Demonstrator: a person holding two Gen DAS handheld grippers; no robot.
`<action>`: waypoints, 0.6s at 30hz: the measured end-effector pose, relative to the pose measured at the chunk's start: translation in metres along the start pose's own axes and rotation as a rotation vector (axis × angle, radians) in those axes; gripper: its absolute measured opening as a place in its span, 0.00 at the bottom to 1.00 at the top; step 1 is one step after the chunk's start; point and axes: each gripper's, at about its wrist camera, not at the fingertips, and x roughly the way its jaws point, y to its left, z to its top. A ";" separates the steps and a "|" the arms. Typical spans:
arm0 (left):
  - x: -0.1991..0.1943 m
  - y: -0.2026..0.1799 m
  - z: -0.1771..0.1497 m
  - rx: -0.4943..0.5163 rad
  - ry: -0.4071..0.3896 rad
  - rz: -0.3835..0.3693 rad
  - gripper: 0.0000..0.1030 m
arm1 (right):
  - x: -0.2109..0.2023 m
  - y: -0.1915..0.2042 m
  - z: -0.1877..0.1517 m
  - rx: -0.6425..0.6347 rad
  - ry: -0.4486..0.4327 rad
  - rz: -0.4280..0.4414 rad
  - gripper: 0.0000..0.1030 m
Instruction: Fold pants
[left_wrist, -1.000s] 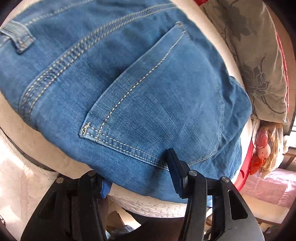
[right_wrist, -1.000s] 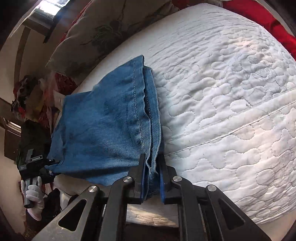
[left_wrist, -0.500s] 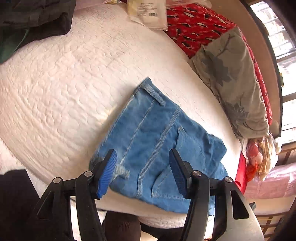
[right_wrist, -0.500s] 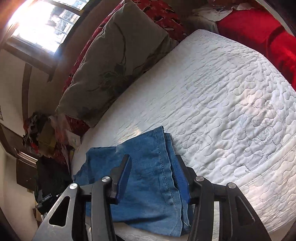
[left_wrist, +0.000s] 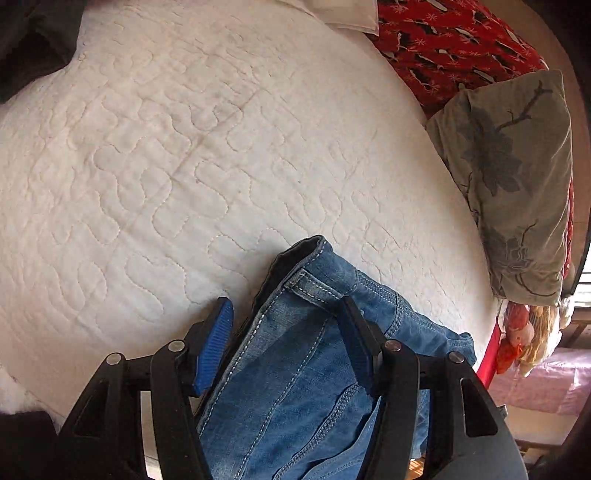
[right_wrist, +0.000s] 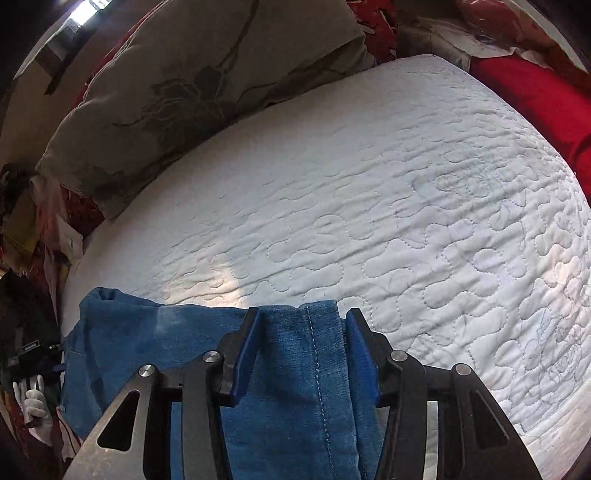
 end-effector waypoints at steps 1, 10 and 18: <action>0.002 -0.006 -0.002 0.017 0.002 0.005 0.56 | 0.001 0.004 0.000 -0.016 -0.006 -0.005 0.44; -0.001 -0.047 -0.015 0.135 -0.104 0.147 0.50 | -0.022 -0.007 -0.008 -0.026 -0.051 0.024 0.16; -0.013 -0.025 -0.002 0.008 -0.080 0.129 0.46 | -0.011 -0.020 -0.014 0.077 -0.014 -0.005 0.25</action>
